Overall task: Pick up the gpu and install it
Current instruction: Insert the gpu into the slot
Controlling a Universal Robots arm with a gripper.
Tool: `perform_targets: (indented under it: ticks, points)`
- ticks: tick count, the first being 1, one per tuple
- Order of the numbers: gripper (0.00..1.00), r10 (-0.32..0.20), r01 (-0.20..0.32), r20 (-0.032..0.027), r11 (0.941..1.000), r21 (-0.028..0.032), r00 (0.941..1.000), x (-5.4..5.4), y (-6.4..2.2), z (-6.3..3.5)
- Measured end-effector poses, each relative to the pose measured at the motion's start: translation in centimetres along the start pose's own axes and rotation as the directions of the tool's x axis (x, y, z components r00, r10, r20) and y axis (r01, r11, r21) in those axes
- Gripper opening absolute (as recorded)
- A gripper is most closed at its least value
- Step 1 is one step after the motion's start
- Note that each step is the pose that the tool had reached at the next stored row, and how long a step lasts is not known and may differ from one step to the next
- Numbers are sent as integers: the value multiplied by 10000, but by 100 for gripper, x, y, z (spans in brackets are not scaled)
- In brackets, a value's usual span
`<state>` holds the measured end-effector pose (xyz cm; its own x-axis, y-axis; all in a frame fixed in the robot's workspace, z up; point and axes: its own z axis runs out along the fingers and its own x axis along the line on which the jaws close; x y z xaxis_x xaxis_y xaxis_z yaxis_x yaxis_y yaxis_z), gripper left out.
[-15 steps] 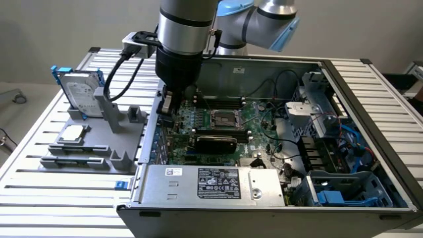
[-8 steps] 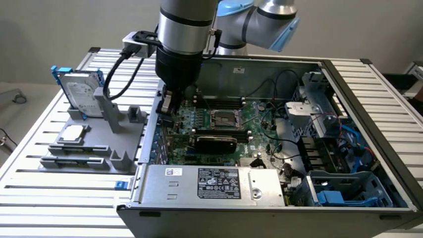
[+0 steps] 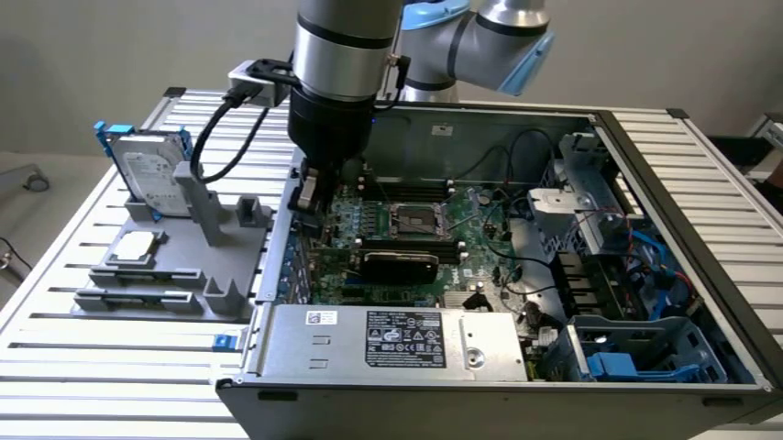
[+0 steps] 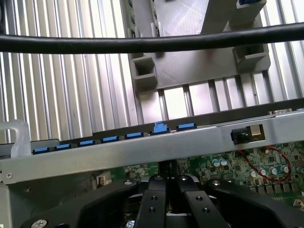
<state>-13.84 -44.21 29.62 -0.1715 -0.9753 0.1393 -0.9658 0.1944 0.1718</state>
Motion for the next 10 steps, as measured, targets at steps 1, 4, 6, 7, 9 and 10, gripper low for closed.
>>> perform_targets:
  ticks: [1,4,6,7,9,10]
  points:
    - [13,26,-26,-24,10000,3,10000,-3,0,4]
    - [13,88,-87,-64,10000,7,9999,-7,0,9]
    - [13,105,-105,-84,9999,7,9999,-8,0,8]
    - [13,109,-109,-93,9999,9,9999,-8,0,7]
    - [13,116,-116,-109,9999,13,9999,-7,2,0]
    - [13,119,-119,-120,9999,15,9999,-6,4,-9]
